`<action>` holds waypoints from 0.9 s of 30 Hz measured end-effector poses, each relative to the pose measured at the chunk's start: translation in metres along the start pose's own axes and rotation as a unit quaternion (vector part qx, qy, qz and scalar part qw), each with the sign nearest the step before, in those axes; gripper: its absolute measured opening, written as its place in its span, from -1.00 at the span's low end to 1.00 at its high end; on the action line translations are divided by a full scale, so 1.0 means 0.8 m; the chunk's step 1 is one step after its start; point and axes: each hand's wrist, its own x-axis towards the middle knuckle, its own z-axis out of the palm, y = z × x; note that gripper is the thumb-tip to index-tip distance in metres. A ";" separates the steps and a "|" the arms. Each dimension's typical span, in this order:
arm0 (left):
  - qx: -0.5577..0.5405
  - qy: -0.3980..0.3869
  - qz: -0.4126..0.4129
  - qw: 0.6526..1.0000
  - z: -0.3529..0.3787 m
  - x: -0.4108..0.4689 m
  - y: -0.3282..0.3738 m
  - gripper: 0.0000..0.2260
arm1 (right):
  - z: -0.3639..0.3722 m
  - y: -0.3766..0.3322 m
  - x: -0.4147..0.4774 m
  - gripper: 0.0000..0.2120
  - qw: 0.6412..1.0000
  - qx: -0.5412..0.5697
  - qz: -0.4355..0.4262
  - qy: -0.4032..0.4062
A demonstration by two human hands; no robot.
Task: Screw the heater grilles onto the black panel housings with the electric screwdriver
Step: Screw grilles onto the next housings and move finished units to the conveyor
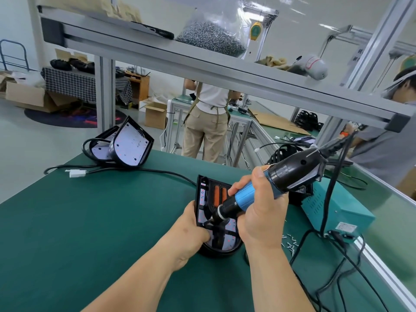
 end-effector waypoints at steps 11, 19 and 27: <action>0.006 -0.003 0.014 1.000 0.001 -0.002 0.002 -0.41 | -0.003 -0.001 -0.002 -0.93 1.000 0.011 0.003 0.026; -0.001 -0.006 0.004 1.000 0.001 -0.003 0.003 -0.39 | -0.004 -0.003 -0.005 -0.91 0.998 0.026 0.006 0.050; -0.022 -0.006 -0.010 1.000 0.000 -0.009 0.006 -0.39 | -0.011 -0.002 -0.011 -0.95 0.995 0.034 0.036 0.082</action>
